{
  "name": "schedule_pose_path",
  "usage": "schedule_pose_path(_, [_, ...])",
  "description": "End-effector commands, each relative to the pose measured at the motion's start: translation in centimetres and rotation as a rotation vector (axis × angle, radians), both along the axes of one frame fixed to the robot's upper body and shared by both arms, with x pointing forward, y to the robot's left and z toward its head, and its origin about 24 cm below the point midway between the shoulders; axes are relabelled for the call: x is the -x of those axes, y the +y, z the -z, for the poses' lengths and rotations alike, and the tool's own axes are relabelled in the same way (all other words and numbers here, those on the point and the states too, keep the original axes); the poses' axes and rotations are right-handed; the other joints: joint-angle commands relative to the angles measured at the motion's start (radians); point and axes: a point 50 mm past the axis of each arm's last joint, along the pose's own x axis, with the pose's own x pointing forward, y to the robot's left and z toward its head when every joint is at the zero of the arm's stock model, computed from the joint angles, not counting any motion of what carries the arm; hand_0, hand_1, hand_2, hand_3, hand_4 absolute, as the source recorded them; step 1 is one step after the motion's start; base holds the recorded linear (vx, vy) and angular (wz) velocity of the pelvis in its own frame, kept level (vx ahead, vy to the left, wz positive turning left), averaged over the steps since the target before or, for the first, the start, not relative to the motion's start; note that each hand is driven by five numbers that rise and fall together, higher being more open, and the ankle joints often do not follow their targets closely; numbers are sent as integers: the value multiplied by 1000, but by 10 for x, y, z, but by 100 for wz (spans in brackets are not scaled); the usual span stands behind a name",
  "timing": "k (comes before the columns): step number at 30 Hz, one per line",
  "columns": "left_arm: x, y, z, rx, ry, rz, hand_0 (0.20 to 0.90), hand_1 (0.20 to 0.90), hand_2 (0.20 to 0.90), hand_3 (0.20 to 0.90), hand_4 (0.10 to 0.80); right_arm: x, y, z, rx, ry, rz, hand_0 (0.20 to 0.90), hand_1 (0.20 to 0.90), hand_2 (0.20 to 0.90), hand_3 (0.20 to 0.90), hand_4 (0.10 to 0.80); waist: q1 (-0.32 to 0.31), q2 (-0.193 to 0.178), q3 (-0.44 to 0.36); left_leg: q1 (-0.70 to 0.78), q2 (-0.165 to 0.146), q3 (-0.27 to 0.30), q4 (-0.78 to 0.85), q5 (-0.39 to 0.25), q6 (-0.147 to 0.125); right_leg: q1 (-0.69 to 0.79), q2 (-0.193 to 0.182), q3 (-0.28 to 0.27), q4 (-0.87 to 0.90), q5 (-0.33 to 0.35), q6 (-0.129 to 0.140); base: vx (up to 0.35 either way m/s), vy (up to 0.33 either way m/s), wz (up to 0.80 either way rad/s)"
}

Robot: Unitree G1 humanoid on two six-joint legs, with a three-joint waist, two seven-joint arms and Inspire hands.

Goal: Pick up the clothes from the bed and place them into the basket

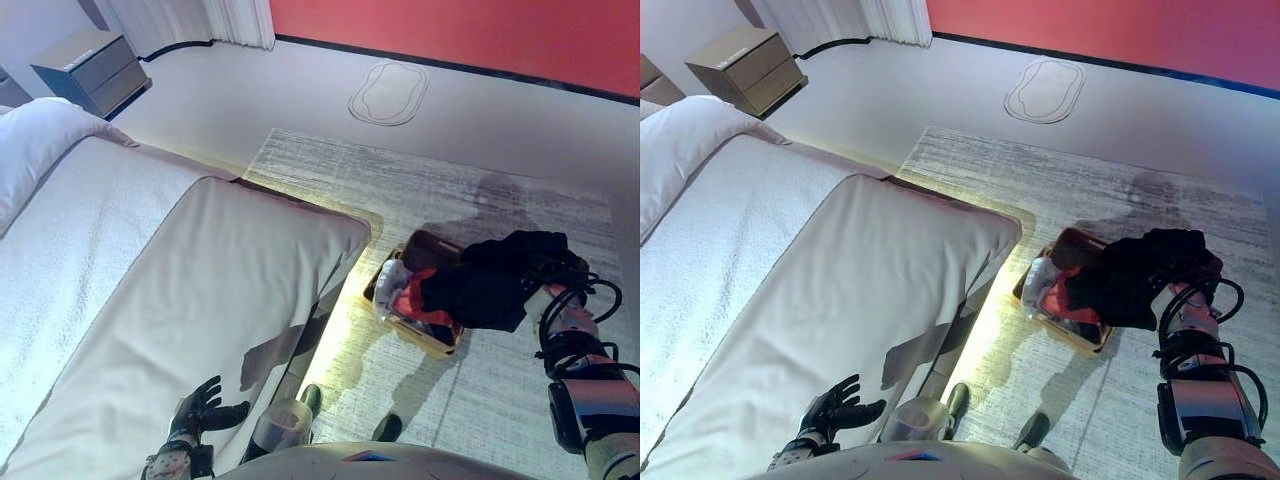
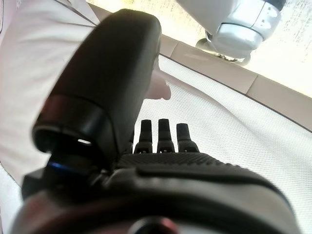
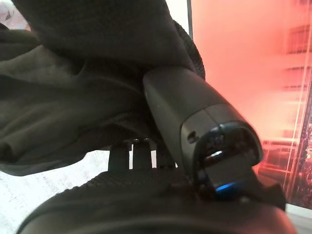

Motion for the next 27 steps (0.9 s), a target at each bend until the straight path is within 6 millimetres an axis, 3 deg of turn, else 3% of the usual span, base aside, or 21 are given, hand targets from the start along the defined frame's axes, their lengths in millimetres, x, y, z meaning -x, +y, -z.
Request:
schedule_pose_path(1, [-3,16,-8,-79,-26,115,900,900,900,900,800,-30,-21,-91,232,-243,-44,300,300,300,200,100,34,-27,-46,-114,39,-39,-33,71,-85,135,-28,-87,47,-114,27,33,9,5])
schedule_pose_path(15, [0,18,-8,-78,-24,110,900,900,900,900,800,-39,-9,-93,248,-243,-160,300,300,300,200,100,44,-33,-46,-102,31,-49,-40,70,-83,145,-26,-96,52,-123,24,23,10,5])
schedule_pose_path(27, [1,20,-8,-90,-15,106,900,900,900,900,800,-34,-16,-86,232,-211,-137,300,300,300,200,100,53,-33,-54,-93,25,-54,-48,67,-77,151,-25,-101,53,-128,23,5,2,0])
